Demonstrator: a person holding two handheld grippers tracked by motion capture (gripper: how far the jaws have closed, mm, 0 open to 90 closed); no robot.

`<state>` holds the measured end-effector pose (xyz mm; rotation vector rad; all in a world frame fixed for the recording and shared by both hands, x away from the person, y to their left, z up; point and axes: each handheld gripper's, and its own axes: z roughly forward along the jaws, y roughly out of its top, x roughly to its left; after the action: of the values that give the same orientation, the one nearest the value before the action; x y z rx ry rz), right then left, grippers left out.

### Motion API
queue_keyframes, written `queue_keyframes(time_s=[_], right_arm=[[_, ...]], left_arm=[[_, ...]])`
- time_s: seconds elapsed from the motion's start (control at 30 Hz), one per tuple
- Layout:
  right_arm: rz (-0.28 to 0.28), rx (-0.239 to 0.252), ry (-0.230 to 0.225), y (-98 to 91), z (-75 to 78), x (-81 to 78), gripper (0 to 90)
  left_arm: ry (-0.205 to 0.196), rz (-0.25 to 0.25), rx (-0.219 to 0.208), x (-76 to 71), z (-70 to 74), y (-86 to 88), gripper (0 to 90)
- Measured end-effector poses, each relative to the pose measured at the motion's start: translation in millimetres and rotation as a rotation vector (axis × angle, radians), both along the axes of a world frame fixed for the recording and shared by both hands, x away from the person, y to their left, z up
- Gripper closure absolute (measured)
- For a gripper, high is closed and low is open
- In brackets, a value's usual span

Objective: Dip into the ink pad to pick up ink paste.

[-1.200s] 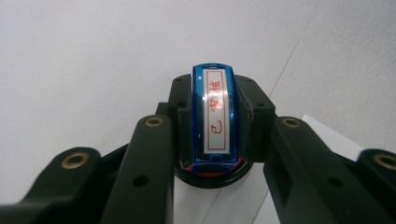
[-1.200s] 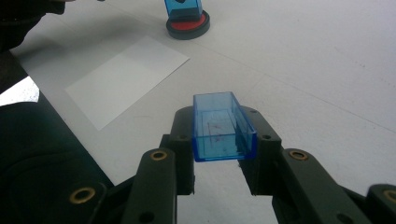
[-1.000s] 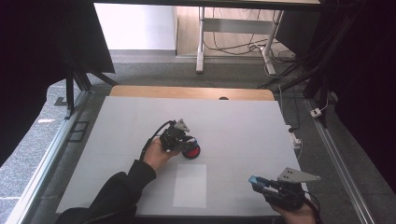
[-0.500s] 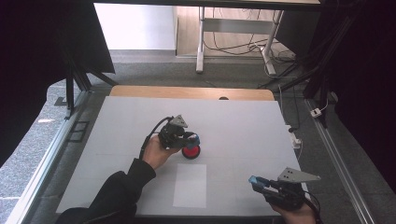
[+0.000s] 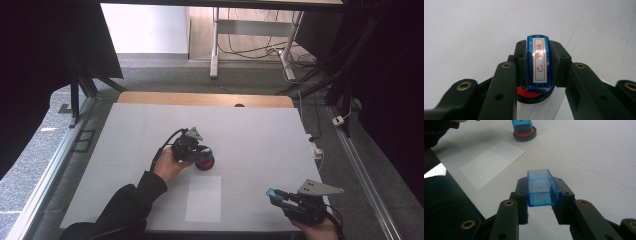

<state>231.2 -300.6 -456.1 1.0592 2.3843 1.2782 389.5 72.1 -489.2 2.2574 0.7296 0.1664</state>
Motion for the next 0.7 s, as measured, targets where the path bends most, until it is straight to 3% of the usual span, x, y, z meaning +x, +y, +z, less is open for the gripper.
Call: queue_keyframes(time_s=[0.23, 0.6, 0.7], right_arm=[[-0.001, -0.003, 0.000, 0.1, 0.1, -0.1, 68.3], [-0.001, -0.006, 0.001, 0.5, 0.1, -0.1, 68.4], [-0.001, -0.007, 0.001, 0.5, 0.1, -0.2, 68.4]], left_arm=[[-0.007, 0.002, 0.022, -0.5, -1.7, -2.2, 70.2], [-0.081, -0.021, 0.131, -10.1, 1.8, -14.0, 70.4], [-0.070, -0.015, 0.118, -9.1, 1.4, -13.4, 70.4]])
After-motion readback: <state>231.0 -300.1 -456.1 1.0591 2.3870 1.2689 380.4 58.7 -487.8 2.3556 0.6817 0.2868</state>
